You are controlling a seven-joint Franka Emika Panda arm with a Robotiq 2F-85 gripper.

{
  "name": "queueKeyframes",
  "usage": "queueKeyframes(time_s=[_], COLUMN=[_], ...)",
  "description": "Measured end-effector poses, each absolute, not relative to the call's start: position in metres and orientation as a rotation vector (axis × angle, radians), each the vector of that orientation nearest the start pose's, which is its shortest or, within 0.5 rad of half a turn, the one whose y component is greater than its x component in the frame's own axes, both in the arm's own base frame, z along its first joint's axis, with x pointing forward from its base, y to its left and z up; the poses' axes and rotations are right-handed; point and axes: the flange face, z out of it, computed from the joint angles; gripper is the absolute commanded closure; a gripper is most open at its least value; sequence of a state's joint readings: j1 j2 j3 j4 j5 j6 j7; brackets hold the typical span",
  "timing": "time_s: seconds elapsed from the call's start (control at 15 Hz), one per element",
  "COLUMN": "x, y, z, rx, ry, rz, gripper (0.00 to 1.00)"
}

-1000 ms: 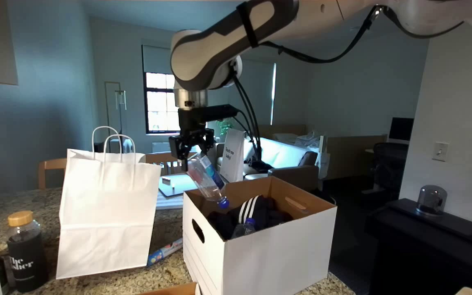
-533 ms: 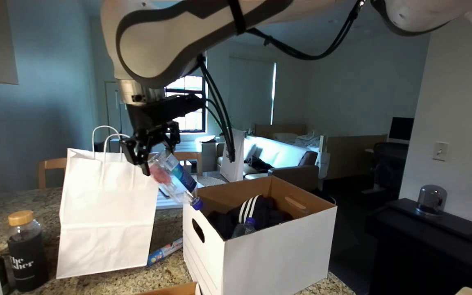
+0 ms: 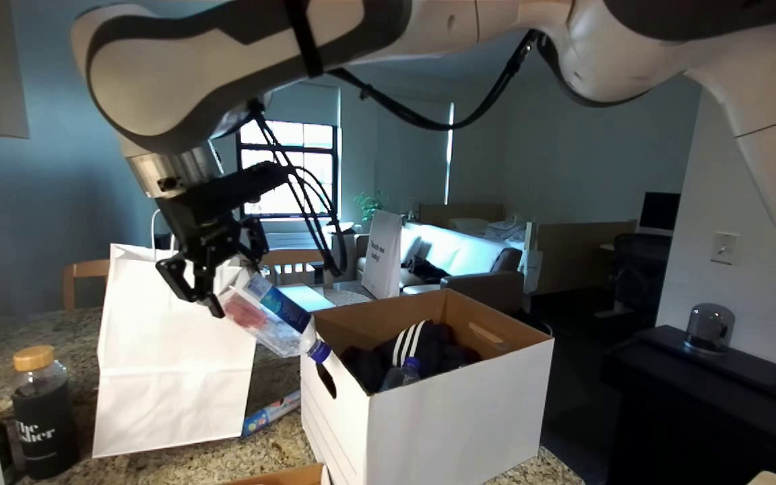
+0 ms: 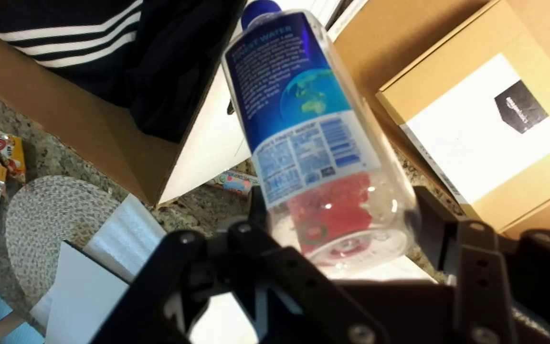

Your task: Remove three empty water bottles from the white storage box

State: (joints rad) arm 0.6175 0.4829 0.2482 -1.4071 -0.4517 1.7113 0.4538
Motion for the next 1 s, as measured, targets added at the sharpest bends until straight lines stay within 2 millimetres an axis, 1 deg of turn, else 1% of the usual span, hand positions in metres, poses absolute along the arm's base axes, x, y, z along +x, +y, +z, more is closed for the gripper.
queueKeyframes(time_s=[0.27,0.4,0.53,0.73,1.0], x=[0.488,0.484,0.480,0.479,0.487], y=[0.509,0.529,0.542,0.550,0.544], z=[0.395,0.375,0.354,0.316,0.252], rx=[-3.390,-3.373,-3.342,-3.255,-3.112], ry=[-0.913,-0.936,-0.942,-0.937,-0.951], rz=[-0.066,-0.040,0.008,0.138,0.407], gripper=[0.52,0.52,0.52,0.52,0.52])
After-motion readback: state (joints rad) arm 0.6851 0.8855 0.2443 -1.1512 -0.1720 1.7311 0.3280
